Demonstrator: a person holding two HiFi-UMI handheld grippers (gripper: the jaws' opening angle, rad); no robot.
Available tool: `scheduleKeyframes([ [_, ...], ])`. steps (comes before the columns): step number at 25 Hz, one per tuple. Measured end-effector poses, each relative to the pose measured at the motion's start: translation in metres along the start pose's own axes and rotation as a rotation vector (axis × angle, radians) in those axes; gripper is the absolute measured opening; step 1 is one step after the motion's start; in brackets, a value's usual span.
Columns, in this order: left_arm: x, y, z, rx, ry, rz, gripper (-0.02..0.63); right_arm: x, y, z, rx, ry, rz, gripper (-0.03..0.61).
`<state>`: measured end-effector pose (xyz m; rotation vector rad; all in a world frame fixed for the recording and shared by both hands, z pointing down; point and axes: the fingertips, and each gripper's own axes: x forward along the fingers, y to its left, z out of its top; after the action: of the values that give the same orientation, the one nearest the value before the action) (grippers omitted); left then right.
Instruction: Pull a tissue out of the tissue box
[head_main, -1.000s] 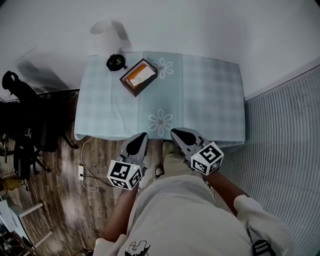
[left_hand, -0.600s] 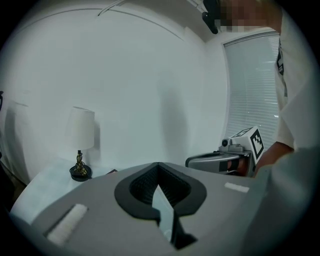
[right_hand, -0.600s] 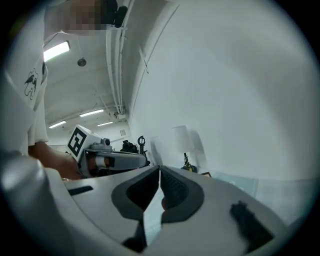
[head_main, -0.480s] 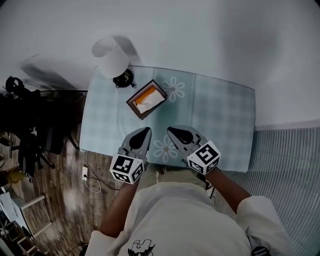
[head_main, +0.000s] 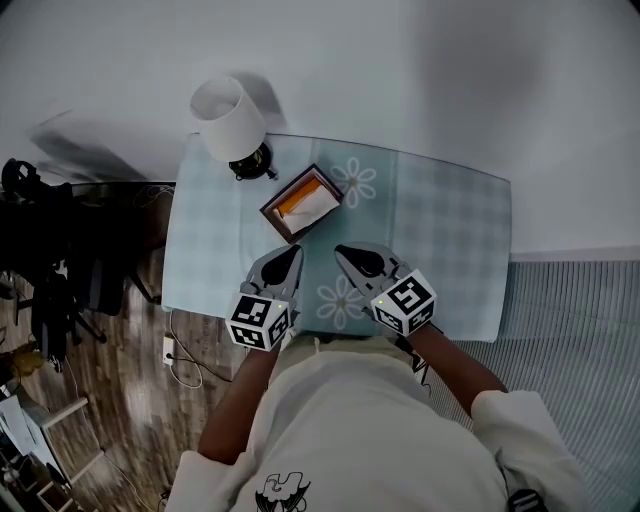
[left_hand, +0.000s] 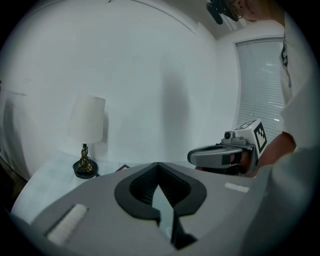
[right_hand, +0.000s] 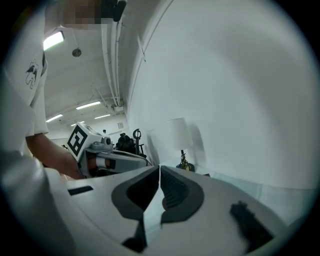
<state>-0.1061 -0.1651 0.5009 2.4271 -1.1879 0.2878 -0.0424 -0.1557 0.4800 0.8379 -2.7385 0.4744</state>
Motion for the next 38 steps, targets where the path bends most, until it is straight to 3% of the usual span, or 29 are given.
scheduleKeyframes([
  [8, 0.035, 0.04, -0.031, 0.049, 0.088, 0.024, 0.006, 0.055, -0.025, -0.023, -0.085, 0.089, -0.016, 0.014],
  [16, 0.064, 0.069, -0.063, 0.041, 0.166, 0.062, 0.006, 0.101, -0.053, -0.081, -0.133, 0.241, -0.036, 0.012],
  [25, 0.08, 0.091, -0.084, 0.021, 0.229, 0.108, 0.006, 0.13, -0.068, -0.118, -0.157, 0.363, -0.037, 0.014],
  [27, 0.078, 0.09, -0.084, 0.019, 0.234, 0.109, 0.006, 0.133, -0.068, -0.125, -0.165, 0.398, -0.032, 0.131],
  [28, 0.077, 0.089, -0.084, 0.02, 0.234, 0.112, 0.006, 0.134, -0.067, -0.128, -0.18, 0.41, -0.031, 0.148],
  [33, 0.073, 0.091, -0.083, 0.016, 0.23, 0.122, 0.006, 0.142, -0.06, -0.135, -0.343, 0.477, -0.002, 0.19],
  [38, 0.066, 0.094, -0.084, 0.014, 0.235, 0.132, 0.006, 0.153, -0.061, -0.141, -0.412, 0.517, -0.007, 0.194],
])
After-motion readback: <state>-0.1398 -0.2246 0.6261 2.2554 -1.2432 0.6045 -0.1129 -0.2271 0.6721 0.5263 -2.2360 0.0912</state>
